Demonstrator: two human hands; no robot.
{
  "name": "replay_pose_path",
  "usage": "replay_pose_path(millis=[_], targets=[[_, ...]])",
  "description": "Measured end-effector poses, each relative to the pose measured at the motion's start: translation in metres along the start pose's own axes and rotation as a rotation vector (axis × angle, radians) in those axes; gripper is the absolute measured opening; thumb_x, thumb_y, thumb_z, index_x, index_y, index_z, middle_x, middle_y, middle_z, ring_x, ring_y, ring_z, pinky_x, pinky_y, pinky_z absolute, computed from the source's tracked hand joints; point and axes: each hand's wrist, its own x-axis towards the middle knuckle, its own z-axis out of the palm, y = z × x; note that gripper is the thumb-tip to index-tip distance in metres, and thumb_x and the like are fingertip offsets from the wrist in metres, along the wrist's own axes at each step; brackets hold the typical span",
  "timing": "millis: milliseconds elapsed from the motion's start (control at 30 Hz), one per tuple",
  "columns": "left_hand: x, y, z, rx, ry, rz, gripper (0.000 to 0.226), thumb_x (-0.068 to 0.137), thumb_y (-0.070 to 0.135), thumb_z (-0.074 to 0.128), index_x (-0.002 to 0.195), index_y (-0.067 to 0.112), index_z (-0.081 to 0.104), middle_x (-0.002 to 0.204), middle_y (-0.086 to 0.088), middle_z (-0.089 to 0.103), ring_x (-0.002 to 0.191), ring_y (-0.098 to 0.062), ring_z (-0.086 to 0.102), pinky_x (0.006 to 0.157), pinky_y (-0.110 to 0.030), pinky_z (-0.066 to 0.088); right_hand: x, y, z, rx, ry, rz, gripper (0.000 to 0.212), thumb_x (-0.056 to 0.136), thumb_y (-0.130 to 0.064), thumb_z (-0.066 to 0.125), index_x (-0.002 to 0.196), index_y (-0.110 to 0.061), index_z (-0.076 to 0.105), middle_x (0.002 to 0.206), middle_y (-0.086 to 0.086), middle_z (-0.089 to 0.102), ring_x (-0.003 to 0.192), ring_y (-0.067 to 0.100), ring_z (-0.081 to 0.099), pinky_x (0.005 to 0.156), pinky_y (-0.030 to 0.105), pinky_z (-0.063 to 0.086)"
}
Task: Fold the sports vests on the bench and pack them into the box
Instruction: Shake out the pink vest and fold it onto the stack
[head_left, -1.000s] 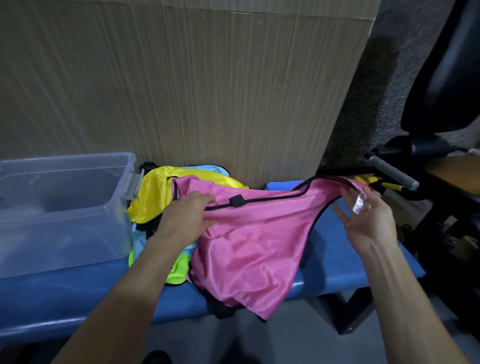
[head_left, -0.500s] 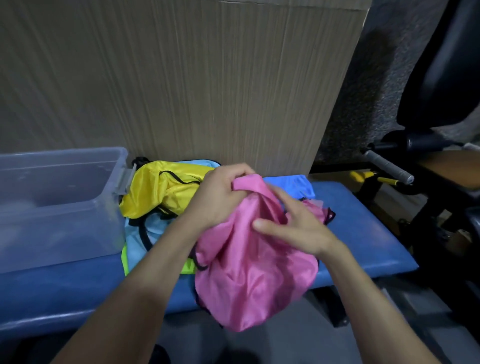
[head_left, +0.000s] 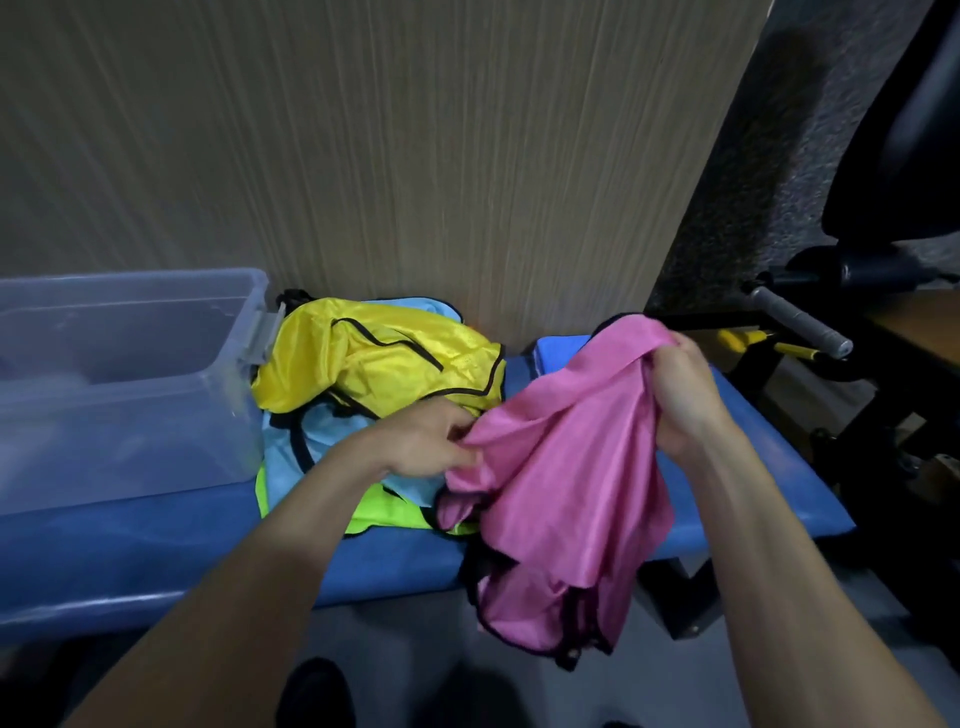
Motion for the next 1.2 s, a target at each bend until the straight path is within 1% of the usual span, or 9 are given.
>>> replay_pose_path(millis=[233,400,467,567,700,867,1000,1067,1200], targets=[[0.000,0.016,-0.023,-0.847,0.437,-0.037,0.017,0.099,-0.003,0.052,0.105,0.008,0.062,0.073,-0.010,0.063,0.056,-0.017,0.062,0.066,-0.039,0.064,0.038,0.030,-0.026,-0.121,0.110,0.068,0.028,0.090,0.006,0.052,0.092,-0.007,0.077,0.090,0.010,0.076,0.079,0.020,0.070,0.074,0.033,0.059],[0.017,-0.009,-0.006,-0.723,0.448,-0.179,0.007,0.099,0.007,0.063,0.105,0.009,0.060,0.089,-0.012,0.067,0.067,-0.022,0.070,0.065,-0.037,0.064,0.050,0.065,-0.041,-0.196,0.215,0.323,0.017,0.092,0.000,0.053,0.079,-0.004,0.065,0.046,-0.001,0.057,0.040,0.009,0.051,0.039,0.016,0.041],[0.024,-0.018,-0.003,-0.575,0.476,-0.173,0.005,0.098,0.012,0.067,0.102,0.013,0.063,0.095,-0.011,0.071,0.077,-0.021,0.072,0.073,-0.036,0.062,0.055,0.068,-0.049,-0.090,0.311,0.357,0.019,0.092,-0.003,0.056,0.075,-0.009,0.063,0.055,0.005,0.053,0.035,0.006,0.044,0.037,0.017,0.037],[0.035,-0.024,0.003,-0.364,0.464,-0.121,0.007,0.095,0.014,0.071,0.091,0.019,0.067,0.083,-0.004,0.075,0.078,-0.019,0.072,0.077,-0.038,0.060,0.062,0.073,-0.049,-0.072,0.386,0.335,0.007,0.087,-0.003,0.063,0.090,-0.007,0.068,0.086,0.013,0.067,0.073,0.021,0.065,0.072,0.034,0.056],[0.046,-0.023,0.008,-0.097,0.450,-0.111,0.009,0.093,0.034,0.071,0.094,0.027,0.067,0.083,0.008,0.073,0.085,-0.017,0.071,0.078,-0.034,0.057,0.065,0.081,-0.042,-0.549,0.392,0.304,0.082,0.078,-0.020,0.064,0.155,-0.012,0.034,0.146,0.015,0.049,0.130,0.036,0.053,0.111,0.047,0.043],[0.049,-0.014,0.015,0.092,0.306,-0.094,0.033,0.087,0.047,0.072,0.111,0.028,0.059,0.094,0.010,0.070,0.091,-0.015,0.066,0.083,-0.040,0.055,0.036,0.061,0.003,-0.894,-0.009,-0.135,0.028,0.089,-0.014,0.067,0.117,-0.015,0.068,0.116,0.008,0.068,0.107,0.026,0.064,0.092,0.035,0.049],[0.048,-0.013,0.016,-0.012,0.178,-0.030,0.063,0.086,0.000,0.064,0.137,0.033,0.046,0.116,0.011,0.067,0.096,-0.013,0.066,0.084,-0.029,0.055,0.015,0.071,0.025,-1.011,-0.568,0.144,0.035,0.086,-0.040,0.078,0.114,-0.024,0.065,0.094,-0.006,0.070,0.087,0.015,0.067,0.081,0.032,0.055],[0.045,-0.013,0.020,0.127,0.115,0.008,0.086,0.084,-0.012,0.058,0.152,0.034,0.033,0.123,0.011,0.058,0.101,-0.014,0.060,0.079,-0.018,0.049,0.006,0.080,0.032,-0.987,-0.555,0.144,0.053,0.082,-0.052,0.079,0.125,-0.027,0.060,0.101,-0.011,0.068,0.095,0.011,0.066,0.081,0.024,0.051],[0.046,-0.020,0.034,0.396,0.200,0.062,0.087,0.085,-0.007,0.058,0.156,0.035,0.031,0.116,-0.002,0.065,0.105,-0.026,0.062,0.085,-0.043,0.053,0.000,0.098,0.048,-0.876,-0.337,0.018,0.056,0.083,-0.056,0.075,0.129,-0.027,0.061,0.112,-0.011,0.071,0.104,0.010,0.066,0.091,0.024,0.053]])
